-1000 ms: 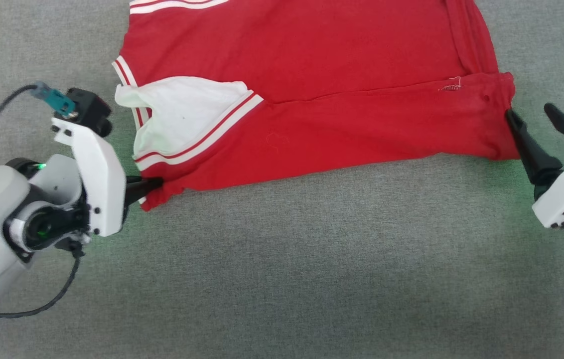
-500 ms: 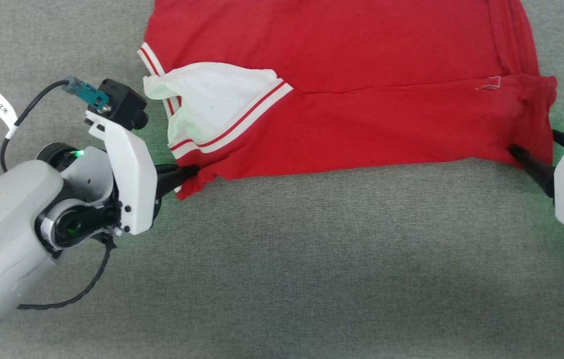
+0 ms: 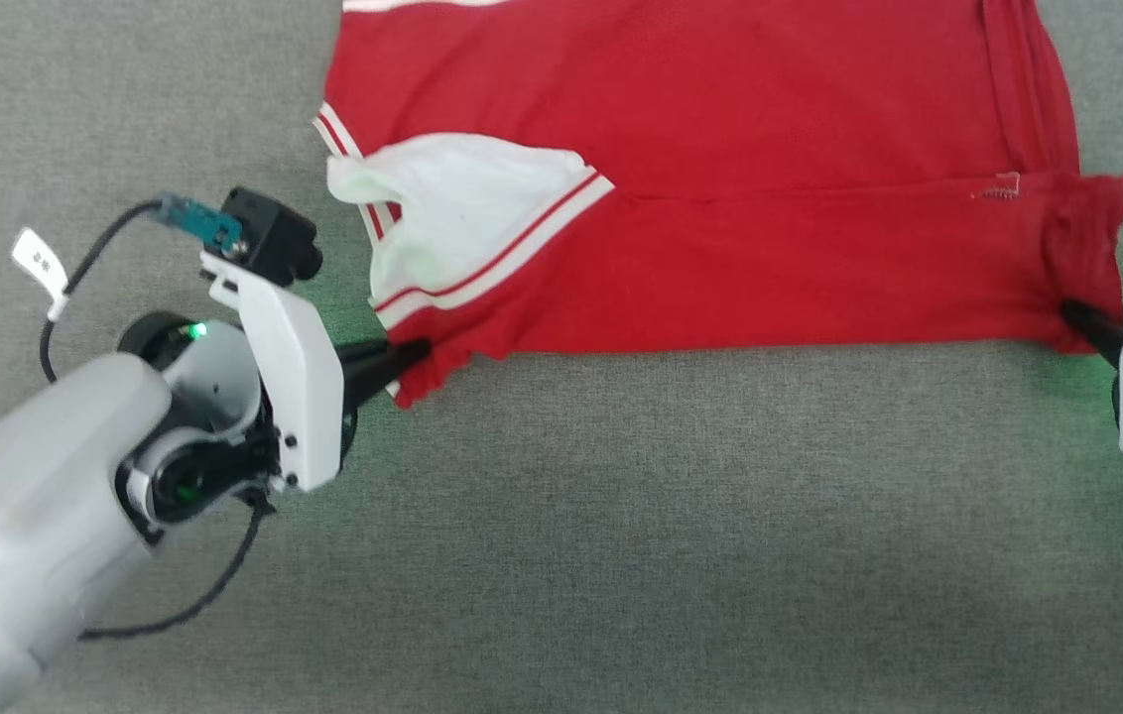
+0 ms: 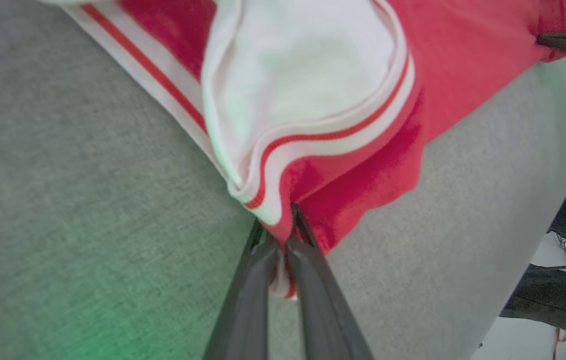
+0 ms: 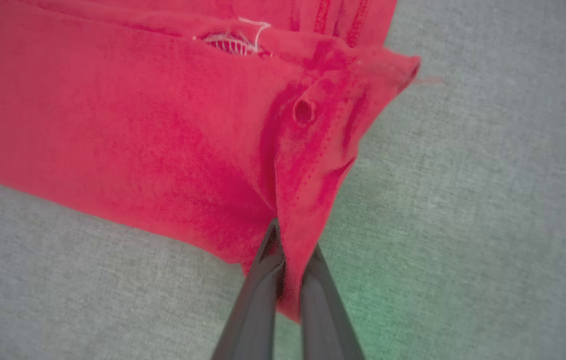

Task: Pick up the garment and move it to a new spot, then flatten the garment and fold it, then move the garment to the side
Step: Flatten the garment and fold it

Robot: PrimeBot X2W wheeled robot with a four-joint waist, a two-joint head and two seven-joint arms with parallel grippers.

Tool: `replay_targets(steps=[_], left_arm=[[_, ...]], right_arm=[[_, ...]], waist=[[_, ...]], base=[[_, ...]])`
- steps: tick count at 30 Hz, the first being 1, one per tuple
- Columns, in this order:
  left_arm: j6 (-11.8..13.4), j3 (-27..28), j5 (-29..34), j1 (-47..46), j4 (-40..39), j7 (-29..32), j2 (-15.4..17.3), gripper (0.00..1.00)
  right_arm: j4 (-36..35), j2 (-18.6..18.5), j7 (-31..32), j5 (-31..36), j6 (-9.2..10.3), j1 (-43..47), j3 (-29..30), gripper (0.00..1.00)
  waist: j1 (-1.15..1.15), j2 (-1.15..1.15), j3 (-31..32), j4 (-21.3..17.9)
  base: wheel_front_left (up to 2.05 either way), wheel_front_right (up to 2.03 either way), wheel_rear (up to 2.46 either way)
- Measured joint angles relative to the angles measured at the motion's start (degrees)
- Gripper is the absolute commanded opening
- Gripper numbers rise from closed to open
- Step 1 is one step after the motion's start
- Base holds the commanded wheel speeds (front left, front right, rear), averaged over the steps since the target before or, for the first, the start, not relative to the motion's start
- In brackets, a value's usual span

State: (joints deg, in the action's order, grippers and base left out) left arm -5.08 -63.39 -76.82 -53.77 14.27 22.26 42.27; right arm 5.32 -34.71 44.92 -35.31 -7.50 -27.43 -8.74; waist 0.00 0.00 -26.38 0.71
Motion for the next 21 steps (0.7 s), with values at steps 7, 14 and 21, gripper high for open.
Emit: replay_targets(steps=[7,14,21], left_arm=[[0.02,1.14,-2.44,5.54,-3.89,-4.22,1.91,0.00],[1.43,0.90,-4.10,11.89,-11.67,-6.45,7.38,0.00],[3.48,0.08,-5.72,17.95,-20.49,-8.31,12.33,0.00]], right_arm=[[-3.38,-0.44,-0.55,-1.18,0.00,7.16,2.42,0.00],[-9.57,-0.69,1.60,-3.12,0.00,16.97,6.87,0.00],[-14.64,0.24,3.01,-4.08,0.00,24.43,11.15,0.00]], waist=[[0.00,0.00,3.44,0.58],[0.00,0.00,5.57,1.28],[0.00,0.00,5.80,0.86]], base=[[0.00,0.00,0.00],[0.00,0.00,0.00],[0.00,0.00,0.00]])
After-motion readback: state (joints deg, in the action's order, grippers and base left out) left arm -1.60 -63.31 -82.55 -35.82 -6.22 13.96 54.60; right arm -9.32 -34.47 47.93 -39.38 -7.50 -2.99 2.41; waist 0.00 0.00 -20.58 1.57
